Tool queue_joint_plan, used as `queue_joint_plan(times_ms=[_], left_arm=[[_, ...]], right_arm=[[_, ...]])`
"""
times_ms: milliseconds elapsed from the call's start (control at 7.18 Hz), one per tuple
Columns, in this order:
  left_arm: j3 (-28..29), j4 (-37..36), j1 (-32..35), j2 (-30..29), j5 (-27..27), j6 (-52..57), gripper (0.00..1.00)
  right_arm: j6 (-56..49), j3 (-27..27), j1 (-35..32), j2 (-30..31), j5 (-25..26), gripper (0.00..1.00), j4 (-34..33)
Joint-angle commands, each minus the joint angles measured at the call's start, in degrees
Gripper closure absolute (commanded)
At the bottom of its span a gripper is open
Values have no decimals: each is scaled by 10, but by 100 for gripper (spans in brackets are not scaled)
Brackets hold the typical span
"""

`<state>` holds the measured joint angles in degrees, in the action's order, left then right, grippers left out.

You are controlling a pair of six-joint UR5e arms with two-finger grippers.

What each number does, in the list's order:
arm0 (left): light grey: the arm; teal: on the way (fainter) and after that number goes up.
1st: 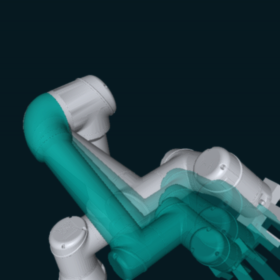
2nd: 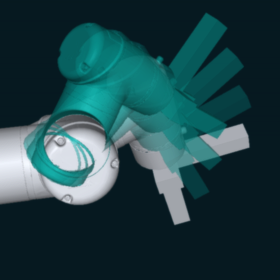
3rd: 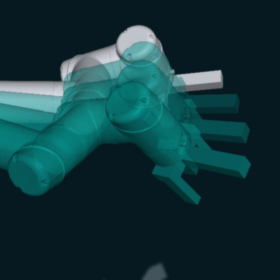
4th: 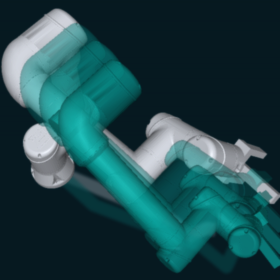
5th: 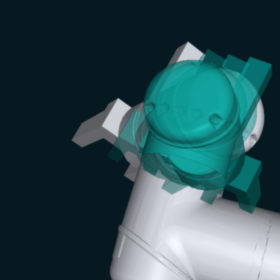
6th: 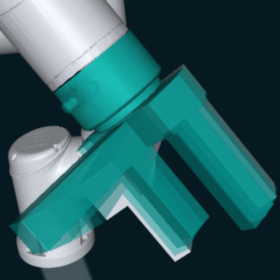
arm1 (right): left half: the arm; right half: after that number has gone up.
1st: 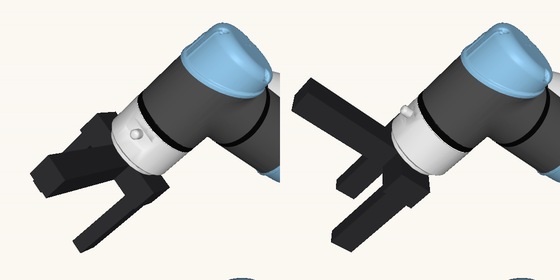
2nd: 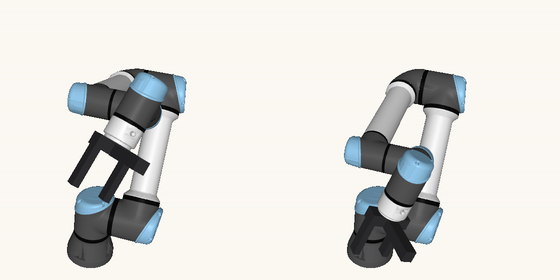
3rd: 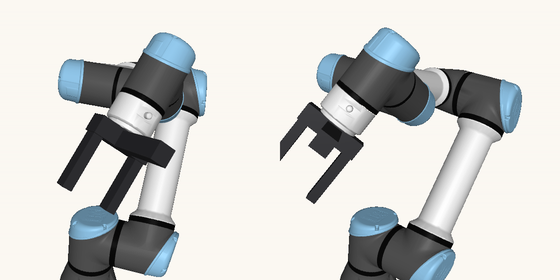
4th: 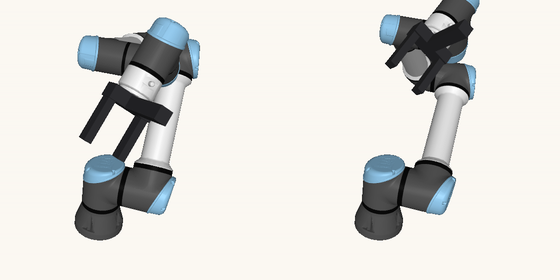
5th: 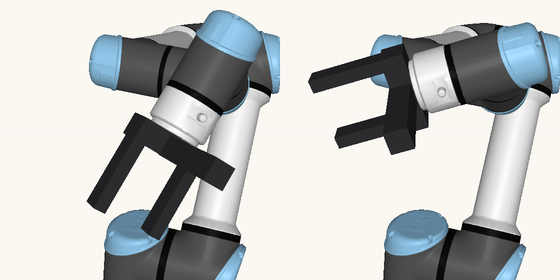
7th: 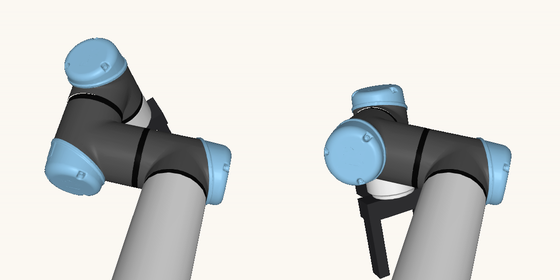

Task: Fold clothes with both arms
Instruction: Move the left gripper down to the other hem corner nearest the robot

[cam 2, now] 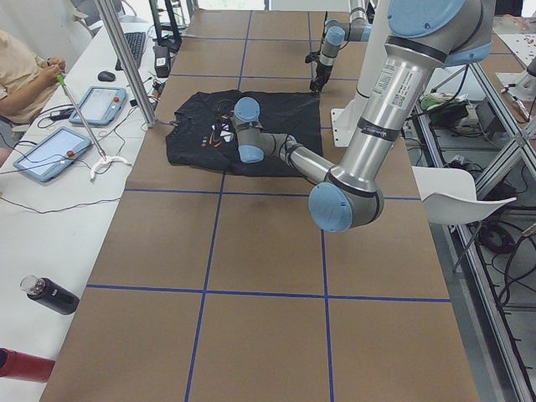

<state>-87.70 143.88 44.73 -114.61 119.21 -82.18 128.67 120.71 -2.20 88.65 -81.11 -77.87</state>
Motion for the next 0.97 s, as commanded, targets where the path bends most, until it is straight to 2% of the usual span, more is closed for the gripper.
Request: queue_joint_plan(times_ms=[0,418,557,696,835], left_arm=[[-1,0,0,0,4,0,1],[-5,0,0,-1,4,-24,1],[-11,-8,1,-1,1,-32,1],[-30,-11,1,15,-4,-33,1],[-80,-16,-2,59,-6,-58,1]], right_arm=[[0,0,-1,0,0,100,0],[-1,13,-4,2,0,100,0],[-1,37,-6,8,-2,100,-1],[-1,41,-6,7,-5,100,-1],[-1,48,-6,8,-5,100,-1]])
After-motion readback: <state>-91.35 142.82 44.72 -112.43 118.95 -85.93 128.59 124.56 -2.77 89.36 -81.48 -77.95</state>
